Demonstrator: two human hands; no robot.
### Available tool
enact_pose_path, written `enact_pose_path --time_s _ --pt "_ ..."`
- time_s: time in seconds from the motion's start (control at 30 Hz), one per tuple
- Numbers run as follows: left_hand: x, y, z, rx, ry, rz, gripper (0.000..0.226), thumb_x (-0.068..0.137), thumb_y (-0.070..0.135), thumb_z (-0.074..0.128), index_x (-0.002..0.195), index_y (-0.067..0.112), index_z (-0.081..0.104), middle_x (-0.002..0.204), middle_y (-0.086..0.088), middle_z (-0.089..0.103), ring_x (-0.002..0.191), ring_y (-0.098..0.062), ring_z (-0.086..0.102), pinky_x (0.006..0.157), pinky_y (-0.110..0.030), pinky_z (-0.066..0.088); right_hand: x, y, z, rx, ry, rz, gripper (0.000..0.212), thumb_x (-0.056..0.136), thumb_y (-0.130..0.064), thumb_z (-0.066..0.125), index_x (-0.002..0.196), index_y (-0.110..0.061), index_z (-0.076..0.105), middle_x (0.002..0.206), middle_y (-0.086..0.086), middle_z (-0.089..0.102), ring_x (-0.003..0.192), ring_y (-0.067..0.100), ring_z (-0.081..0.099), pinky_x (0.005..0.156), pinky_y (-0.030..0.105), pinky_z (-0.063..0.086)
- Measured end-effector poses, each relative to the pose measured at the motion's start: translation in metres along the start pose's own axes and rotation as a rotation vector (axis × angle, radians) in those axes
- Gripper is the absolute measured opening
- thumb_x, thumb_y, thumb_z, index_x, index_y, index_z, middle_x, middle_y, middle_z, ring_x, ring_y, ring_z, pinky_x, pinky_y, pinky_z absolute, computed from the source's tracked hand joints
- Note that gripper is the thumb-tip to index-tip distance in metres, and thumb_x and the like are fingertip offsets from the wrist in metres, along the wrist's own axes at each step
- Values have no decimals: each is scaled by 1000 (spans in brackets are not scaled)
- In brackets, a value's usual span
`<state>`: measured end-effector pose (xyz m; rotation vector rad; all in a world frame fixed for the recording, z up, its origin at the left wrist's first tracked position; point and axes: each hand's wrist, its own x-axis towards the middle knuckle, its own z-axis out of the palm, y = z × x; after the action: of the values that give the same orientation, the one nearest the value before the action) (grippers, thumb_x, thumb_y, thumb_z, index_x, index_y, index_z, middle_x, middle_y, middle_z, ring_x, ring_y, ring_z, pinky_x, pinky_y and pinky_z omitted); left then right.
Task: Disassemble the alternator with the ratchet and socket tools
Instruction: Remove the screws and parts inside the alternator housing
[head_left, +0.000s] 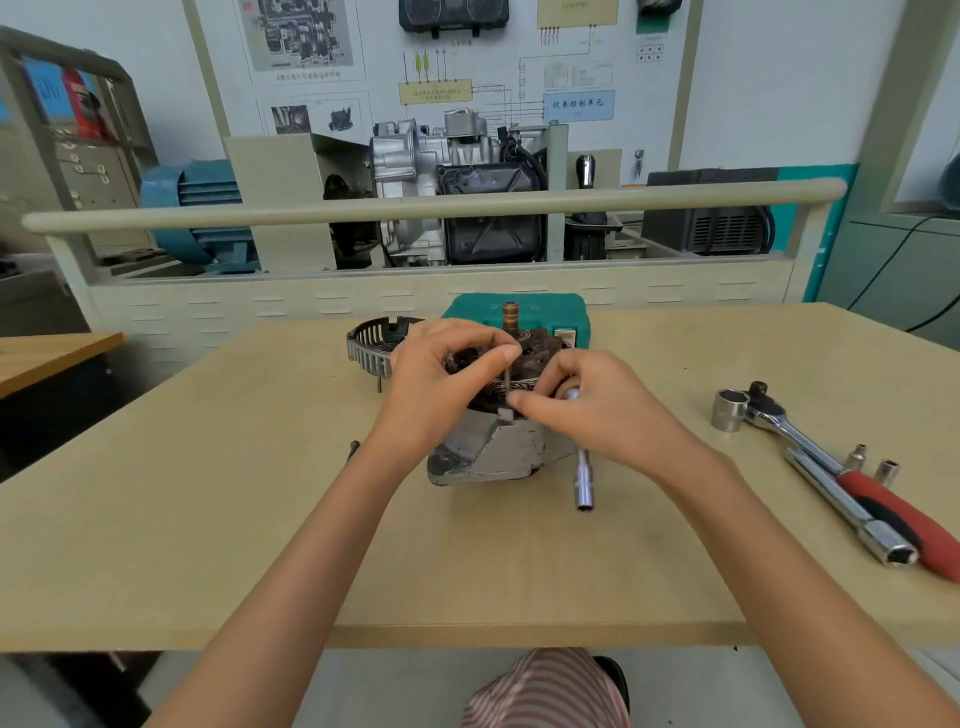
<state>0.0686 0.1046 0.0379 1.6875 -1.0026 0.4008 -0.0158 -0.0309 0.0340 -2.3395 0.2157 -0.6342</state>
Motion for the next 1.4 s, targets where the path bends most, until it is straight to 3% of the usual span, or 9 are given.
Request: enact_pose_path --time_s 0.33,0.63,0.7,0.8,0.9,1.0,1.07,1.23,1.4 --pt "2 -8 0 -113 -20 24 21 84 16 68 77 36 68 79 28 67 86 9 61 82 -14 48 -10 -16 17 -451 162 -13 44 76 -60 61 64 -27 36 61 -12 45 62 12 46 46 25 26" --pt "0 -7 0 -418 194 -144 14 95 10 52 96 14 65 73 6 69 78 -5 67 77 -21 53 -12 -12 20 -329 117 -17 20 82 -38 60 78 -19 55 68 -6 58 66 13 54 53 27 43" --pt "-3 -8 0 -433 154 -176 18 97 7 45 100 12 62 68 5 60 63 -5 61 64 -19 51 -11 -11 20 -246 98 -11 17 82 -37 61 78 -24 52 67 -9 57 67 10 55 57 30 45" --pt "-6 -9 -3 -319 16 -179 21 98 7 41 98 14 61 56 16 48 48 1 43 47 -10 34 -9 -10 20 -181 136 -17 15 82 -36 62 80 -28 49 65 -15 52 63 1 49 55 25 43" --pt "-8 -8 -7 -117 -68 -171 13 94 25 54 88 21 65 61 17 55 55 4 46 53 -12 35 -8 -11 20 -172 178 -40 16 82 -38 62 82 -30 48 64 -16 50 61 -1 47 49 22 38" --pt "-9 -6 -11 -19 -182 -190 20 87 40 60 77 25 67 69 -5 59 60 -6 45 56 -21 35 -7 -14 20 -137 205 -82 16 84 -40 60 83 -31 48 63 -14 53 62 4 51 49 24 39" --pt "-9 -3 -14 -19 -245 -202 24 89 39 58 70 25 65 57 10 56 48 2 42 47 -11 30 -7 -16 21 -120 204 -116 14 85 -40 59 84 -30 49 61 -12 54 61 7 53 52 26 43" --pt "-7 -2 -23 -109 -216 -308 32 94 27 55 66 13 61 40 17 43 35 2 37 37 -7 25 -3 -20 24 -106 149 -118 22 84 -41 60 101 -27 54 76 -11 60 75 12 59 67 34 51" --pt "-4 -38 -59 20 -141 -515 30 94 33 53 79 10 66 67 2 47 48 -8 29 39 -18 21 0 -17 22 -197 134 -86 42 88 -38 55 127 -24 53 102 -4 65 82 12 55 69 29 48"
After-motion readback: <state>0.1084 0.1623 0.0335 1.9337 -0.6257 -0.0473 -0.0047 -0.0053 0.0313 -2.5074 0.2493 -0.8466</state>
